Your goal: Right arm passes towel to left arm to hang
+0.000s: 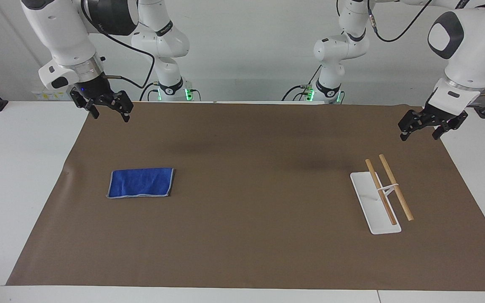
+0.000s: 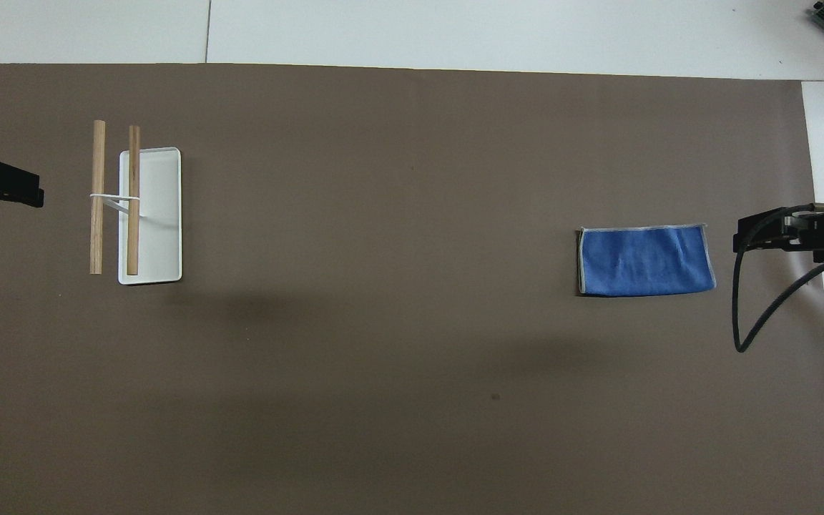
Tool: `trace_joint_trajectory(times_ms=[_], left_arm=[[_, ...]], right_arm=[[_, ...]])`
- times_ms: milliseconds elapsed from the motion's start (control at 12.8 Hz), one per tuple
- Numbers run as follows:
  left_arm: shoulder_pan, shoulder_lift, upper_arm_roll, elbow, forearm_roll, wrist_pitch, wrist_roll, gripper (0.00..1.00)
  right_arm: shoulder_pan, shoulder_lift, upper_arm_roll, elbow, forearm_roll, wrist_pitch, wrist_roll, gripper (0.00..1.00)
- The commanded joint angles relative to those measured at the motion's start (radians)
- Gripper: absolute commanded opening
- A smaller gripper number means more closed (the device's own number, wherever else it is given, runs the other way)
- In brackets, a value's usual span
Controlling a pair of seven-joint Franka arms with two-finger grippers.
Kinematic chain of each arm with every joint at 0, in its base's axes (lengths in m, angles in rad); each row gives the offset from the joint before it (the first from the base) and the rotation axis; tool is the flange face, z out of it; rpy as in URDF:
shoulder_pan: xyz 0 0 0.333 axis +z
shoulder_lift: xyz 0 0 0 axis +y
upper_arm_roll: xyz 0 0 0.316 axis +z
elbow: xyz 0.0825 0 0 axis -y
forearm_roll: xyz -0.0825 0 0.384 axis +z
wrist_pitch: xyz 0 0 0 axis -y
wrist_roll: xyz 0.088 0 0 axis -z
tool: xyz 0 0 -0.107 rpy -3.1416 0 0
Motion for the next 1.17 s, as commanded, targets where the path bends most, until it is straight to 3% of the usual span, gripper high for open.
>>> trace_joint_trajectory(times_ms=[0, 625, 1094], left_arm=[[0.004, -0.027, 0.0, -0.031, -0.007, 0.008, -0.006, 1.0], [0.004, -0.027, 0.0, -0.031, -0.007, 0.008, -0.006, 1.0], [0.004, -0.027, 0.0, -0.031, -0.007, 0.008, -0.006, 1.0]], right_arm=[[-0.01, -0.025, 0.006, -0.031, -0.01, 0.023, -0.025, 1.0], [-0.019, -0.025, 0.004, -0.033, 0.004, 0.024, -0.016, 1.0], [-0.022, -0.009, 0.004, -0.12, 0.004, 0.2, -0.026, 1.0]])
